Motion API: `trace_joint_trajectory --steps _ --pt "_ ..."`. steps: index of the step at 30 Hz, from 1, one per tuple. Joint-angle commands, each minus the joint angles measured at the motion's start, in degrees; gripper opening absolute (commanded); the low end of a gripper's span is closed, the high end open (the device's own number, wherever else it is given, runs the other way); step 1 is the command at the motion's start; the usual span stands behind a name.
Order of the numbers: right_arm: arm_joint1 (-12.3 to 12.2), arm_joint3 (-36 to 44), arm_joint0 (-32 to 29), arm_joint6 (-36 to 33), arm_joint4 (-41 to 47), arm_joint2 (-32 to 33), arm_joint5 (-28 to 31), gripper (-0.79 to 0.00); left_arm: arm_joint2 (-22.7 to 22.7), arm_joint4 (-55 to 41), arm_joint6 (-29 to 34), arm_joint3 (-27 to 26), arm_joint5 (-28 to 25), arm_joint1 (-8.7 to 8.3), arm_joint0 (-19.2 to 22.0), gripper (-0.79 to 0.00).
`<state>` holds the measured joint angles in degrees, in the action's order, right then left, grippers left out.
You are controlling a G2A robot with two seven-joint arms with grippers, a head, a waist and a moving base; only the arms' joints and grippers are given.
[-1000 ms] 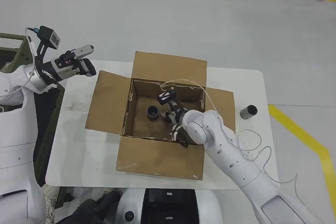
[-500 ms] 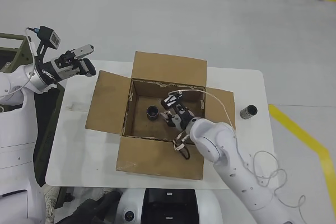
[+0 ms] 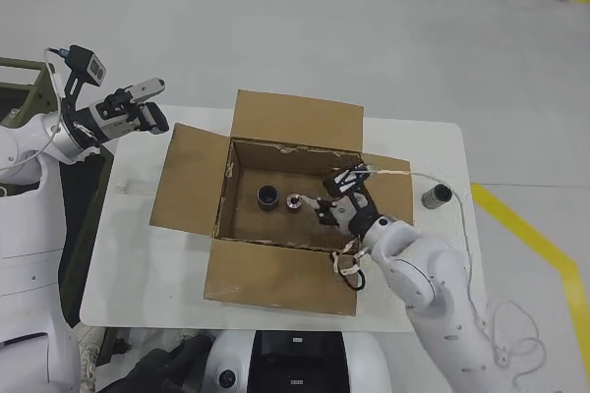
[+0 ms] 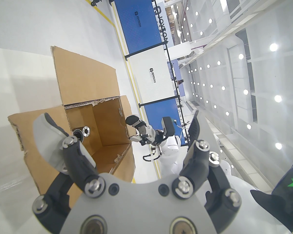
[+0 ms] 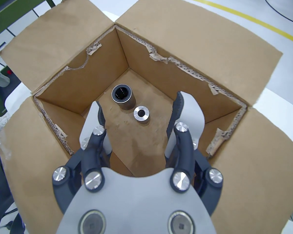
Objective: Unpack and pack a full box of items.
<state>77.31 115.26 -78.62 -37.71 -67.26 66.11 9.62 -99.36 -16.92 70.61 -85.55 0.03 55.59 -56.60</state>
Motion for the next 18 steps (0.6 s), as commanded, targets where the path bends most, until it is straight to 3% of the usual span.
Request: trace_joint_trajectory --steps 1,9,18 --pt "-0.35 1.54 -2.04 1.38 0.17 2.23 0.06 -0.2 0.0 0.0 0.0 0.0 0.0 0.0 0.0 0.0" --pt "-1.48 4.74 -8.3 5.4 1.51 10.72 -0.04 -0.243 0.0 0.0 0.0 0.0 0.0 0.0 0.0 0.0" --pt "-2.32 1.93 -9.47 3.15 6.18 19.47 -1.63 -0.225 0.0 0.0 0.0 0.0 0.0 0.0 0.0 0.0"
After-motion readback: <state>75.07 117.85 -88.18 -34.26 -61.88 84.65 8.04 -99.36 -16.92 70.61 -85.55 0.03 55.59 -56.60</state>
